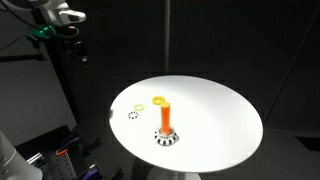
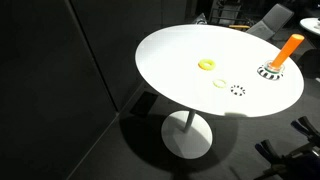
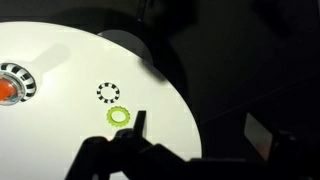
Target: Pick up the black and white ring and put it on the ring holder
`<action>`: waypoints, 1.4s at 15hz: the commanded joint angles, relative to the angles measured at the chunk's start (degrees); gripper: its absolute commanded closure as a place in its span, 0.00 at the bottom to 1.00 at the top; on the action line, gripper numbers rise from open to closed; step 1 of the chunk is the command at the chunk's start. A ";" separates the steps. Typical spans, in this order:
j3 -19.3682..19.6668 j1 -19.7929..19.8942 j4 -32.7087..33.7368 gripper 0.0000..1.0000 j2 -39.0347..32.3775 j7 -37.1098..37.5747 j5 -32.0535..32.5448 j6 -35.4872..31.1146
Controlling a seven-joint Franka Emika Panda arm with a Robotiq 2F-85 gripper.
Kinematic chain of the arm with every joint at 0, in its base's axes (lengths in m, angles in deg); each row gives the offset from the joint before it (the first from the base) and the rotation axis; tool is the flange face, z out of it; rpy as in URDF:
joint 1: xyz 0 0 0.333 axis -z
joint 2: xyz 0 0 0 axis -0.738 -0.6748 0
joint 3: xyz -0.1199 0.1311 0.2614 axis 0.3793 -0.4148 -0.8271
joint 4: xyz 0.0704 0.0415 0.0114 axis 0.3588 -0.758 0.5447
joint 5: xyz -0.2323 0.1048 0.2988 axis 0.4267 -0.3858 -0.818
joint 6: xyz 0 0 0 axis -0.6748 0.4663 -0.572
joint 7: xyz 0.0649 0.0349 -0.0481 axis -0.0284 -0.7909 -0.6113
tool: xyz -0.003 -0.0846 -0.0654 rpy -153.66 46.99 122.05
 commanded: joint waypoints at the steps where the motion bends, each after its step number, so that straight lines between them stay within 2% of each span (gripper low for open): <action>1: 0.20 -0.21 0.11 0.00 -0.05 0.14 0.18 0.12; 5: 0.20 -0.21 0.11 0.00 -0.05 0.14 0.18 0.12; 10: 0.70 1.29 3.45 0.00 -3.42 1.20 0.28 0.41; 15: 0.33 3.99 8.24 0.00 -10.38 2.62 1.34 -0.18; 21: 0.57 5.91 15.62 0.00 -22.05 3.46 3.70 0.24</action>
